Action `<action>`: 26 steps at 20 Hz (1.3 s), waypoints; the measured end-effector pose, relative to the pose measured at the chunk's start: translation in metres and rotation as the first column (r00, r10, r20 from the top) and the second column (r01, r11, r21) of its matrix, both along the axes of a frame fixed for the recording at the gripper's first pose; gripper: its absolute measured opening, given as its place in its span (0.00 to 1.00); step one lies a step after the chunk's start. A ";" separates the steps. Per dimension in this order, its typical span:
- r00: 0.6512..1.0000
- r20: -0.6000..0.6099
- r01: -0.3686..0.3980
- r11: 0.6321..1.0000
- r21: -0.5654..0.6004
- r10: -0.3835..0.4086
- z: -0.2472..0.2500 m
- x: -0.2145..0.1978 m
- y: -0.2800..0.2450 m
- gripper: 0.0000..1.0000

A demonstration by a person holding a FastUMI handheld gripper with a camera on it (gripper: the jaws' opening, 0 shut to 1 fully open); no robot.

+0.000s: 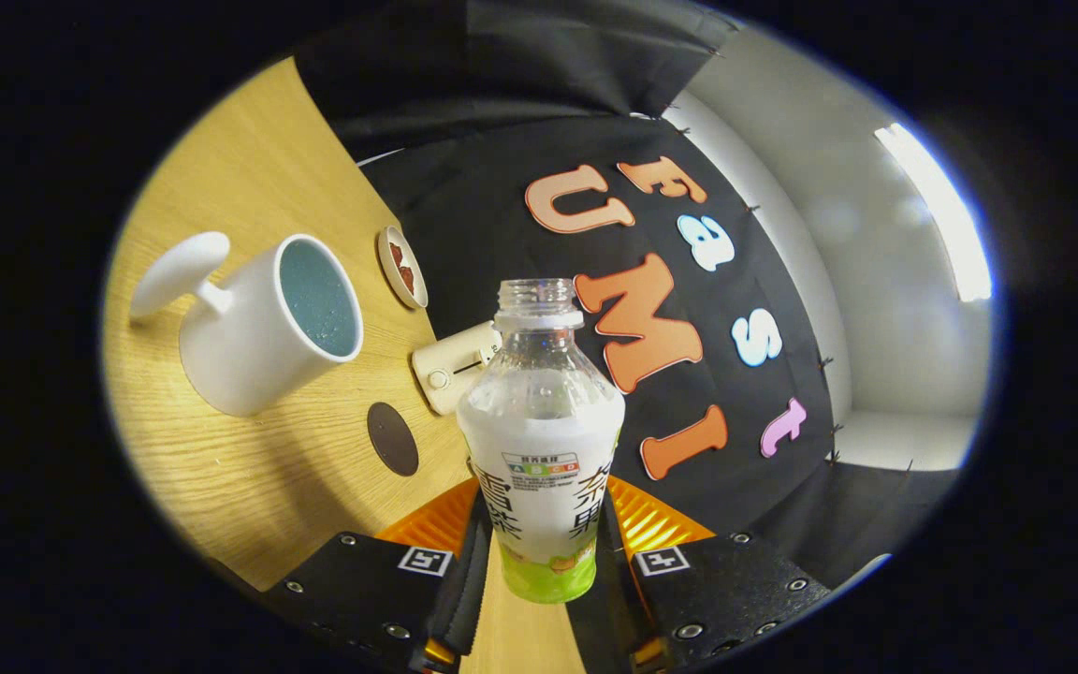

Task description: Take the bottle from table, then pour the juice into the cup, finally place the bottle on the coaster

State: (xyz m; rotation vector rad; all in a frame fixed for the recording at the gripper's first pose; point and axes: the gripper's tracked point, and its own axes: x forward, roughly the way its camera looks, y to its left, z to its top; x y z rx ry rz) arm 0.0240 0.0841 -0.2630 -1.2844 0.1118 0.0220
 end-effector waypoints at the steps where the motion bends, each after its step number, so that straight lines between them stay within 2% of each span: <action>1: 1.000 0.003 -0.013 1.000 -0.026 0.013 0.000 0.001 0.003 0.56; 8: 0.997 0.016 -0.067 0.972 -0.223 0.072 0.002 0.010 0.019 0.56; 13: 0.997 -0.024 -0.083 0.959 -0.270 0.079 -0.011 0.016 0.022 0.56; 18: 0.994 -0.044 -0.112 0.927 -0.359 0.103 -0.022 0.016 0.022 0.56; 26: 0.993 -0.034 -0.119 0.906 -0.406 0.116 -0.018 0.017 0.024 0.56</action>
